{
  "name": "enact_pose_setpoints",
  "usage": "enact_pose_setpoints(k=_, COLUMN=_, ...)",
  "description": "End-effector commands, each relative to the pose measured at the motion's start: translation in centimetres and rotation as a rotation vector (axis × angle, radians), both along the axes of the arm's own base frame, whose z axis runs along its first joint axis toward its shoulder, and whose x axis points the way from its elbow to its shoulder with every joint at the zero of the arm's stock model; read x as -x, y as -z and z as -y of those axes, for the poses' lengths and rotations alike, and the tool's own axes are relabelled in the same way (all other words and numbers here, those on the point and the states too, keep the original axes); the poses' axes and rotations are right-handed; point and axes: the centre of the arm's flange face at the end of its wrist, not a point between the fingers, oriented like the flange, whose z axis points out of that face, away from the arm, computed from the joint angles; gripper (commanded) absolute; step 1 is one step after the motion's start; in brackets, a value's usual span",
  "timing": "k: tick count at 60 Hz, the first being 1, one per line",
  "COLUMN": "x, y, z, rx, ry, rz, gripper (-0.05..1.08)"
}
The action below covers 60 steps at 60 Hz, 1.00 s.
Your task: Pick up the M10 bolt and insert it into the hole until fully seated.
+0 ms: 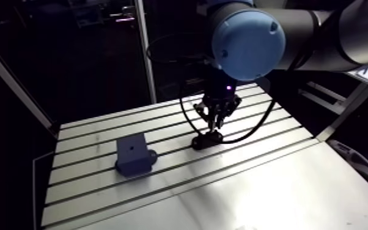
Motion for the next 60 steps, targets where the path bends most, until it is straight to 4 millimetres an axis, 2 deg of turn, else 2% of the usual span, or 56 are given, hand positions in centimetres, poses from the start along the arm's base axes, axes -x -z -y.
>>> enact_pose_setpoints(k=1, x=0.3, y=-3.0, z=0.0, rx=-0.004, ry=-0.004, rz=-0.025, gripper=0.93)
enact_pose_setpoints(k=6, x=0.4, y=-4.1, z=0.3, rx=-0.002, ry=-0.007, rz=-0.019, gripper=0.97)
enact_pose_setpoints(k=12, x=0.6, y=-7.0, z=0.4, rx=-0.004, ry=-0.005, rz=-0.045, gripper=1.05)
enact_pose_setpoints(k=17, x=0.9, y=-8.2, z=0.6, rx=0.000, ry=0.005, rz=-0.062, gripper=1.07)
enact_pose_setpoints(k=21, x=1.2, y=-9.3, z=1.5, rx=0.013, ry=0.009, rz=-0.088, gripper=1.08)
enact_pose_setpoints(k=23, x=1.5, y=-10.2, z=3.0, rx=0.026, ry=-0.009, rz=-0.098, gripper=1.08)
enact_pose_setpoints(k=44, x=1.8, y=-13.2, z=6.1, rx=0.079, ry=0.004, rz=0.089, gripper=1.08)
enact_pose_setpoints(k=51, x=2.2, y=-14.4, z=8.0, rx=0.081, ry=-0.019, rz=0.146, gripper=1.08)
enact_pose_setpoints(k=53, x=2.3, y=-14.7, z=9.3, rx=0.080, ry=-0.039, rz=0.169, gripper=1.08)
enact_pose_setpoints(k=54, x=2.3, y=-14.7, z=9.3, rx=0.080, ry=-0.039, rz=0.169, gripper=1.08)
enact_pose_setpoints(k=56, x=2.3, y=-14.7, z=11.0, rx=0.080, ry=-0.066, rz=0.183, gripper=1.08)
enact_pose_setpoints(k=57, x=2.3, y=-14.7, z=11.0, rx=0.080, ry=-0.066, rz=0.183, gripper=1.08)
enact_pose_setpoints(k=59, x=2.2, y=-14.7, z=12.7, rx=0.075, ry=-0.086, rz=0.187, gripper=1.08)
enact_pose_setpoints(k=60, x=2.2, y=-14.7, z=12.7, rx=0.075, ry=-0.086, rz=0.187, gripper=1.08)
